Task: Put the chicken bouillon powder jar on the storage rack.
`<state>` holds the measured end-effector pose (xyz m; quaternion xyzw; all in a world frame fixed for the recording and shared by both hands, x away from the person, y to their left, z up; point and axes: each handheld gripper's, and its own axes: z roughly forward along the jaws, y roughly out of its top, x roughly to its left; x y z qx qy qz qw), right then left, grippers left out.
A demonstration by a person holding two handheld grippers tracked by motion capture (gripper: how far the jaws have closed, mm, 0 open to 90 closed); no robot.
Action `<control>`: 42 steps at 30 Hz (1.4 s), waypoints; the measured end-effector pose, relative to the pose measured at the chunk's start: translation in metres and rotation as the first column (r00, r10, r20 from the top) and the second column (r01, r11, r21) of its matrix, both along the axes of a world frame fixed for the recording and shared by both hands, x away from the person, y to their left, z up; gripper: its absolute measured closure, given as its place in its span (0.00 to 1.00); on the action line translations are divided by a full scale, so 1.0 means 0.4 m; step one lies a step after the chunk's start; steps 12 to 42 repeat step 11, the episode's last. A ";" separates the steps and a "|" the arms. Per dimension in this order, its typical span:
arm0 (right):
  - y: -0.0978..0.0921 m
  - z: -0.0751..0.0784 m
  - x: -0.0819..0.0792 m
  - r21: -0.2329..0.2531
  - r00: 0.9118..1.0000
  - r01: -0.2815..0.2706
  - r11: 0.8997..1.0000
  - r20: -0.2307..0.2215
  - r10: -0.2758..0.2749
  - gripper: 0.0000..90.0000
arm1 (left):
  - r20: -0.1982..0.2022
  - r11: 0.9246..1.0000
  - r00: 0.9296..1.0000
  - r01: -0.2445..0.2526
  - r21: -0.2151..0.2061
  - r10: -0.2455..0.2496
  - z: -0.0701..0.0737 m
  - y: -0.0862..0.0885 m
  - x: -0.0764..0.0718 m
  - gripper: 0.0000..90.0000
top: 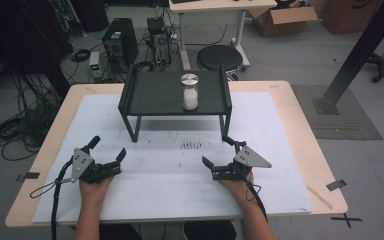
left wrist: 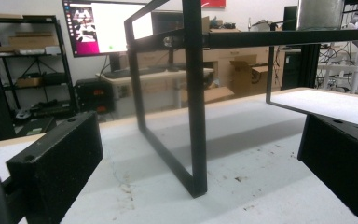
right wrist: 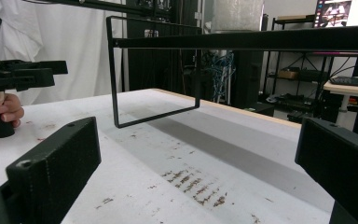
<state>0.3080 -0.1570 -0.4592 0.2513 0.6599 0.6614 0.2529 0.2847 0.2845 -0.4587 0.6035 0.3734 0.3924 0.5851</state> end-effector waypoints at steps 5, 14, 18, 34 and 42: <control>0.000 0.000 0.000 0.000 1.000 0.000 1.000 0.000 0.000 0.00 | -0.002 1.000 1.000 0.000 -0.002 0.000 0.000 0.000 0.001 0.00; 0.003 0.000 -0.004 -0.012 1.000 -0.003 1.000 0.018 0.003 0.00 | -0.001 1.000 1.000 -0.001 -0.002 0.001 0.000 0.000 0.000 0.00; 0.003 0.000 -0.004 -0.012 1.000 -0.003 1.000 0.018 0.003 0.00 | -0.001 1.000 1.000 -0.001 -0.002 0.001 0.000 0.000 0.000 0.00; 0.003 0.000 -0.004 -0.012 1.000 -0.003 1.000 0.018 0.003 0.00 | -0.001 1.000 1.000 -0.001 -0.002 0.001 0.000 0.000 0.000 0.00; 0.003 0.000 -0.004 -0.012 1.000 -0.003 1.000 0.018 0.003 0.00 | -0.001 1.000 1.000 -0.001 -0.002 0.001 0.000 0.000 0.000 0.00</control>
